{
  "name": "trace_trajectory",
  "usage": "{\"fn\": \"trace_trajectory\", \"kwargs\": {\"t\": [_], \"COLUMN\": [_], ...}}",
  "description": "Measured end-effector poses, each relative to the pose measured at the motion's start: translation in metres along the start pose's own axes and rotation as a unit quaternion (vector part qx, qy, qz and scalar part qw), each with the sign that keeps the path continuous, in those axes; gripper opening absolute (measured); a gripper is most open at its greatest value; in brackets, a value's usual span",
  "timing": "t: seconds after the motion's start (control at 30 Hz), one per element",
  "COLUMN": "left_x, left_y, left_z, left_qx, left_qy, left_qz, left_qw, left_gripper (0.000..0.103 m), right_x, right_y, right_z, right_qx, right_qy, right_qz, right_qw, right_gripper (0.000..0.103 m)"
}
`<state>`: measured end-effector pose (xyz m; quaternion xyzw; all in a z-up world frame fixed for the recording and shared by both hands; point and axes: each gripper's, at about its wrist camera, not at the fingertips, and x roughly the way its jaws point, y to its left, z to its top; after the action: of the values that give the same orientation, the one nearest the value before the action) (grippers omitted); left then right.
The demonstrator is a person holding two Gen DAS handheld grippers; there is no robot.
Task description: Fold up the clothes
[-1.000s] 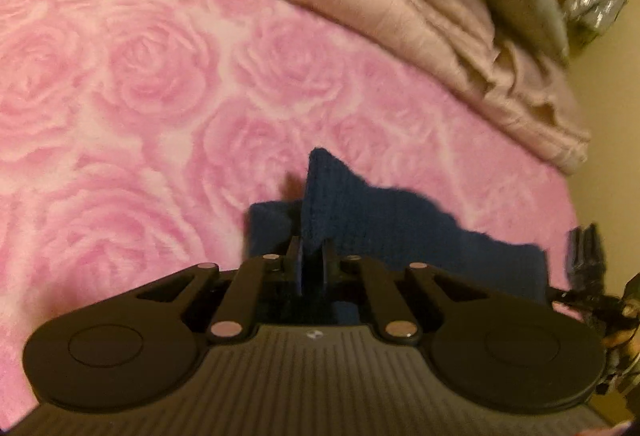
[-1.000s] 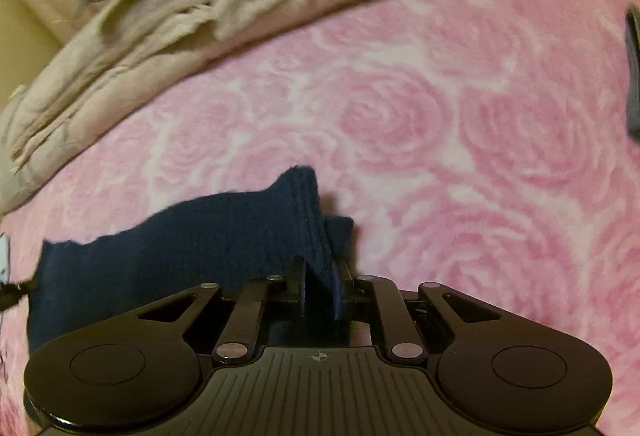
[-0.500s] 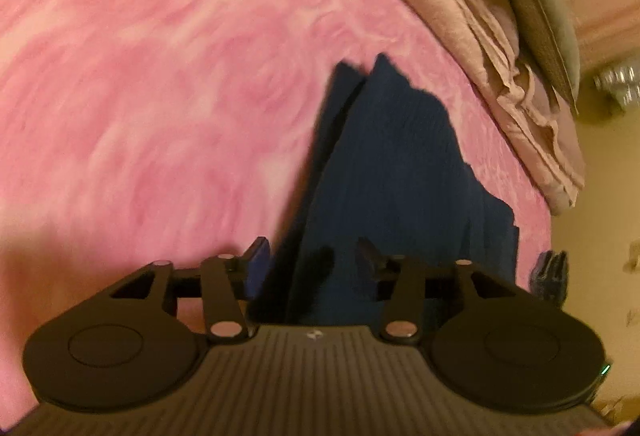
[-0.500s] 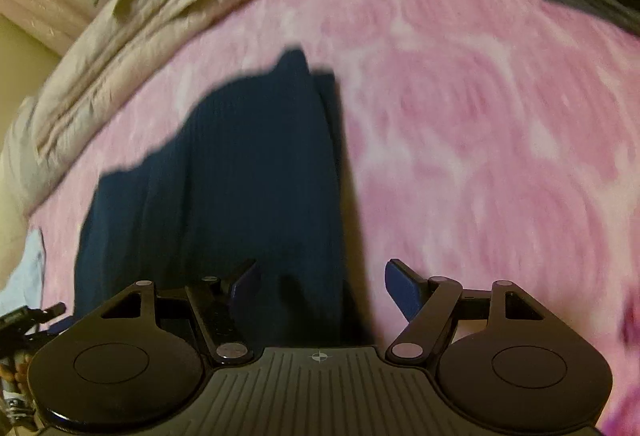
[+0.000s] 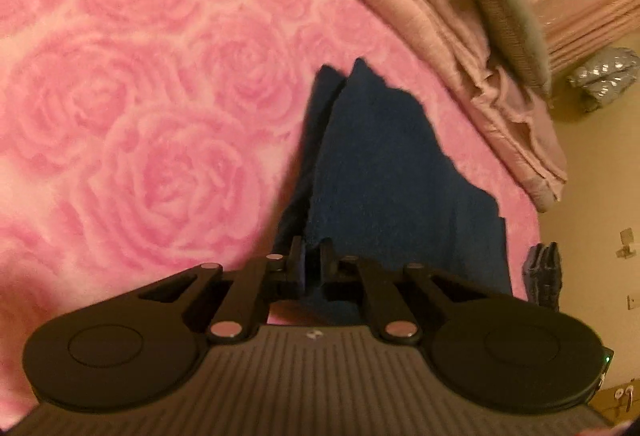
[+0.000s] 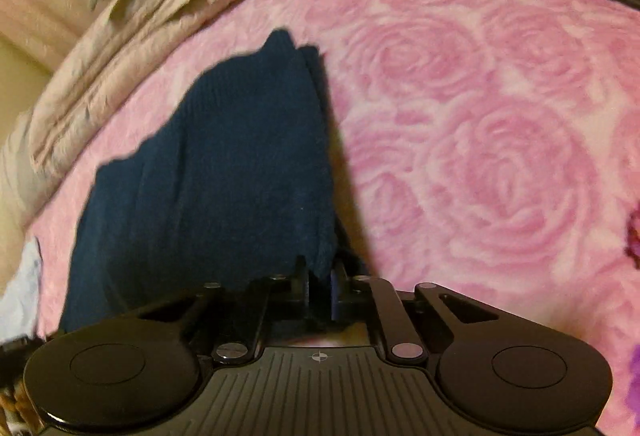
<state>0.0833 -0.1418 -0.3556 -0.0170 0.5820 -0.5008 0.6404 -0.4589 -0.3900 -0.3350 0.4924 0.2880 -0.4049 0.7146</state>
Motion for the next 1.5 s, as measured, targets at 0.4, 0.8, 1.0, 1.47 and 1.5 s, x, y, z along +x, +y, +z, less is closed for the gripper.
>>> {"fn": "trace_trajectory", "kwargs": {"t": [0.4, 0.8, 1.0, 1.47, 1.5], "left_x": [0.01, 0.068, 0.125, 0.158, 0.16], "left_y": [-0.004, -0.046, -0.056, -0.065, -0.066], "left_z": [-0.006, 0.095, 0.13, 0.12, 0.119], "left_qx": [0.048, 0.08, 0.086, 0.167, 0.172], "left_qy": [0.017, -0.028, -0.01, -0.043, -0.044], "left_qz": [0.087, 0.043, 0.041, 0.089, 0.096], "left_qw": [0.9949, 0.9955, 0.9954, 0.9811, 0.9794], "left_gripper": [0.017, 0.044, 0.044, 0.009, 0.009], "right_x": [0.012, 0.035, 0.088, 0.131, 0.136], "right_y": [0.0, 0.038, 0.048, 0.055, 0.055], "right_z": [0.001, 0.082, 0.124, 0.125, 0.124], "right_qx": [-0.025, -0.053, -0.074, -0.13, -0.133], "right_qy": [0.036, -0.068, -0.082, -0.093, -0.094], "right_qz": [-0.038, -0.004, 0.013, -0.067, -0.079], "right_qw": [0.998, 0.996, 0.994, 0.985, 0.983], "right_gripper": [0.029, 0.066, 0.058, 0.008, 0.008]}}
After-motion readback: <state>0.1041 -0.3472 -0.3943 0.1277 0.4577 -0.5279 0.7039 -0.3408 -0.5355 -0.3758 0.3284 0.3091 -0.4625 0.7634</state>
